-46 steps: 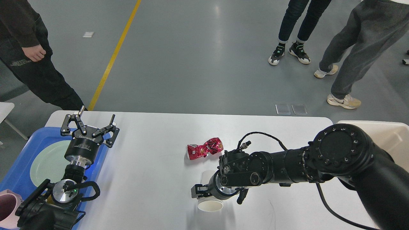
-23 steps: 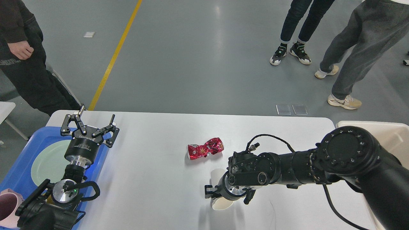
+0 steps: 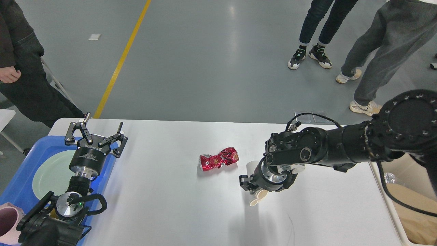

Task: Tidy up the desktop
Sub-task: 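Grasp the white paper cup and lift it, then carry the cup over the white bin and release it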

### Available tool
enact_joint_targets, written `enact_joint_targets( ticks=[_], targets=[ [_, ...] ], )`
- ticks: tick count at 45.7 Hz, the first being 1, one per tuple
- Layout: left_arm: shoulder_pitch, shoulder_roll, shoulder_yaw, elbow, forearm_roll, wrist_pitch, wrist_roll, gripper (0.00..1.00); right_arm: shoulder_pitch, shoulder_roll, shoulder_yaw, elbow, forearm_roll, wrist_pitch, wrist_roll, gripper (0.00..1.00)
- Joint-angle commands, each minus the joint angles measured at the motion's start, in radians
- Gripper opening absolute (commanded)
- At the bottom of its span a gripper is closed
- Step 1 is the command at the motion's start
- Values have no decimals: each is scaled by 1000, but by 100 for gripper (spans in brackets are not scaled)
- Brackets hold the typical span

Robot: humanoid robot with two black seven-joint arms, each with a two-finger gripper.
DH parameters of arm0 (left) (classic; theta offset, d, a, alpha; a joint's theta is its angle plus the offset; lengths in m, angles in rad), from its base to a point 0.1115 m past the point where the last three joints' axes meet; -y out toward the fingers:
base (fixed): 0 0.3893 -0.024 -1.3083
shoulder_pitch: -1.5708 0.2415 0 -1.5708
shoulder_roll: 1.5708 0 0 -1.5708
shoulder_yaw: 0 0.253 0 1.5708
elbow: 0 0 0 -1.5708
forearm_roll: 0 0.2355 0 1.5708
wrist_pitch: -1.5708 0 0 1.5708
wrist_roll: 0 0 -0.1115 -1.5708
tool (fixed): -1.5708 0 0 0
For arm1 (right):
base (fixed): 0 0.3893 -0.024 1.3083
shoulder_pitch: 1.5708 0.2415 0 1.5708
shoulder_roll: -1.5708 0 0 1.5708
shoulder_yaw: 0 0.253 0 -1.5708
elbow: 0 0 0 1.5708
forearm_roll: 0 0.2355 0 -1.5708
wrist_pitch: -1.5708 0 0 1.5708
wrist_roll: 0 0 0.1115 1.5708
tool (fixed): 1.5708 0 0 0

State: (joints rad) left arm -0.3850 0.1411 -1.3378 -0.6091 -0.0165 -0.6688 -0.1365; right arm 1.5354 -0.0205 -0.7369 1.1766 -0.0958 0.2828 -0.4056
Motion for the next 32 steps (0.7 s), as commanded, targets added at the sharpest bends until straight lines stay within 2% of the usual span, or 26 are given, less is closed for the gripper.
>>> enact_joint_targets(
  ticks=[1, 7, 17, 21, 28, 32],
  targets=[
    [0, 0, 0, 0, 0, -1, 0, 96, 156, -56, -122, 67, 148, 96, 8, 0],
    [0, 0, 0, 0, 0, 0, -2, 96, 353, -124, -229, 184, 228, 200, 10, 0],
    [0, 0, 0, 2, 0, 0, -2, 96, 646, -214, -420, 350, 327, 300, 19, 0],
    [0, 0, 0, 2, 0, 0, -2, 96, 758, -234, -502, 405, 357, 348, 74, 0],
    [0, 0, 0, 2, 0, 0, -2, 96, 907, -248, -657, 449, 355, 427, 247, 0],
    [0, 0, 0, 2, 0, 0, -2, 96, 917, -248, -711, 448, 355, 429, 266, 0]
  ],
)
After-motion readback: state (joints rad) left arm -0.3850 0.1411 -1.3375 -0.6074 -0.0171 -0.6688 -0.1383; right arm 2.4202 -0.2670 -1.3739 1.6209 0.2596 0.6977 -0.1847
